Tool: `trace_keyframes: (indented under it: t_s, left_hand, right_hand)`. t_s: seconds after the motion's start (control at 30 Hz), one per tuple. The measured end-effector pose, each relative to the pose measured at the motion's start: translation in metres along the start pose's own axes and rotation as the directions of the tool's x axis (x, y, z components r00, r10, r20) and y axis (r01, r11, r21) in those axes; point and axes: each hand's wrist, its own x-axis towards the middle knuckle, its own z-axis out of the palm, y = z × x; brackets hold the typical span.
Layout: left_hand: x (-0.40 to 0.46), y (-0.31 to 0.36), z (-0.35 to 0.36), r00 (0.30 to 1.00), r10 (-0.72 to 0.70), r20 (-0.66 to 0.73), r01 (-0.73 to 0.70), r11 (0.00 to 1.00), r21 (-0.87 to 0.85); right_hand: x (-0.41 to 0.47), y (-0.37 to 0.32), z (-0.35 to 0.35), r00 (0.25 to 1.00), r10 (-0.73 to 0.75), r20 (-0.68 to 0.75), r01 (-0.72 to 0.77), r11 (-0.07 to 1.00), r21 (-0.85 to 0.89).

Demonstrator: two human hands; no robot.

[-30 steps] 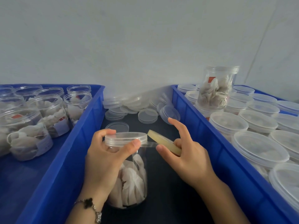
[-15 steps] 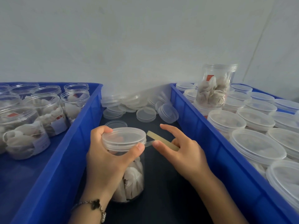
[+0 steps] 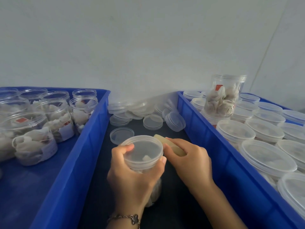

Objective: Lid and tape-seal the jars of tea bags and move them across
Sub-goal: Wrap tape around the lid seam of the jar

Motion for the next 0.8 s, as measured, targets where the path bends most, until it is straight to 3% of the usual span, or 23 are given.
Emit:
trace_keyframes:
  t_s: [0.43, 0.7, 0.8]
  left_hand:
    - [0.003, -0.003, 0.002, 0.999, 0.043, -0.034, -0.042, 0.999, 0.030]
    - [0.012, -0.010, -0.006, 0.994, 0.065, -0.093, -0.059, 0.996, 0.067]
    - [0.016, -0.013, -0.012, 0.989, 0.093, -0.113, -0.079, 0.990, 0.120]
  right_hand:
    - [0.028, -0.004, 0.015, 0.998, -0.019, 0.064, 0.017, 0.999, 0.029]
    - [0.024, 0.004, -0.003, 0.910, -0.034, 0.413, 0.035, 0.999, 0.007]
    - [0.025, 0.000, -0.009, 0.843, -0.073, 0.533, 0.127, 0.990, -0.066]
